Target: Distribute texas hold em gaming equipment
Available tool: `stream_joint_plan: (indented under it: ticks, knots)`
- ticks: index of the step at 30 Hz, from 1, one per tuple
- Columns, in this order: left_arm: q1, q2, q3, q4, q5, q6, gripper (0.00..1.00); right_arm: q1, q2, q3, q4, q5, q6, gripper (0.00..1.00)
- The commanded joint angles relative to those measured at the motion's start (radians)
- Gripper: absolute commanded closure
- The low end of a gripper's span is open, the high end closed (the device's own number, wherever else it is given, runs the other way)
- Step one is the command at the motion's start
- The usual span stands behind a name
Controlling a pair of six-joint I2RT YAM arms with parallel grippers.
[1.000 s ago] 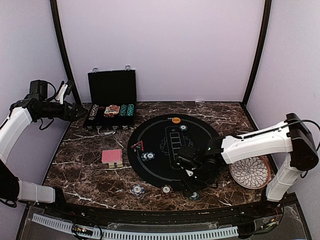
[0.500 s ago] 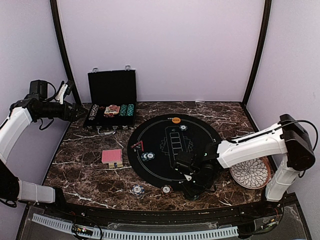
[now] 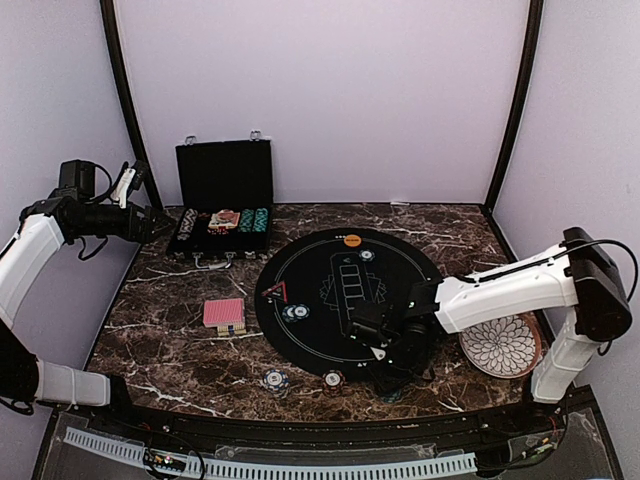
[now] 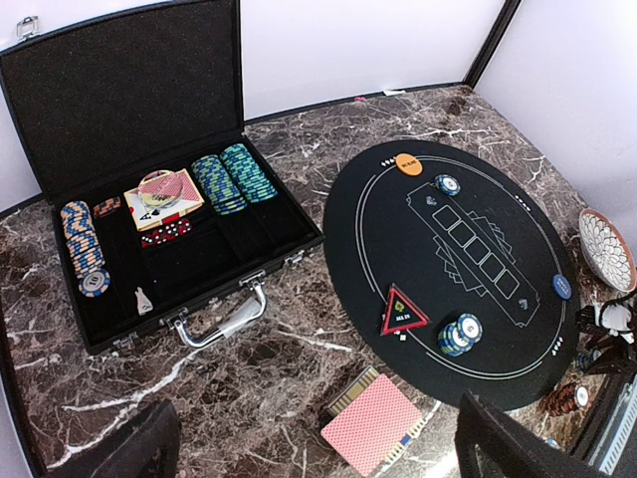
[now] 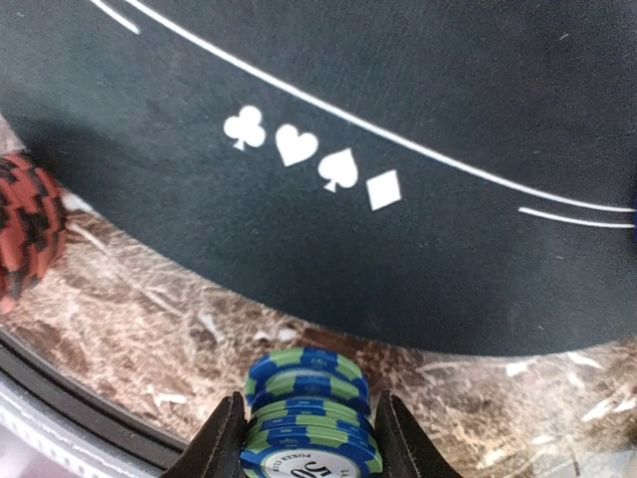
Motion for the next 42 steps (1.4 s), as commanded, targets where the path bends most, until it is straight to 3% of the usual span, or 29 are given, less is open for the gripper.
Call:
stream_joint_plan:
  ticks: [1,10,19,28,35,42]
  knots:
    - [0.005,-0.005,0.024,-0.018,0.012,0.013,0.01,0.010,-0.052,0.080,-0.094,0.050,-0.008,0.76]
    - [0.006,-0.008,0.023,-0.019,0.014,0.012,0.01,-0.059,-0.014,0.230,-0.174,0.123,-0.086,0.78]
    - [0.006,-0.007,0.037,-0.026,0.015,0.011,0.01,-0.205,0.121,0.305,-0.054,0.133,-0.201,0.79]
    - [0.006,-0.005,0.040,-0.031,0.011,0.015,0.01,-0.288,0.216,0.279,0.043,0.125,-0.244,0.80]
    - [0.006,-0.003,0.036,-0.030,0.006,0.021,0.01,-0.317,0.221,0.229,0.070,0.122,-0.247,0.68]
    - [0.005,-0.005,0.031,-0.029,0.007,0.023,0.01,-0.319,0.195,0.219,0.045,0.128,-0.251,0.35]
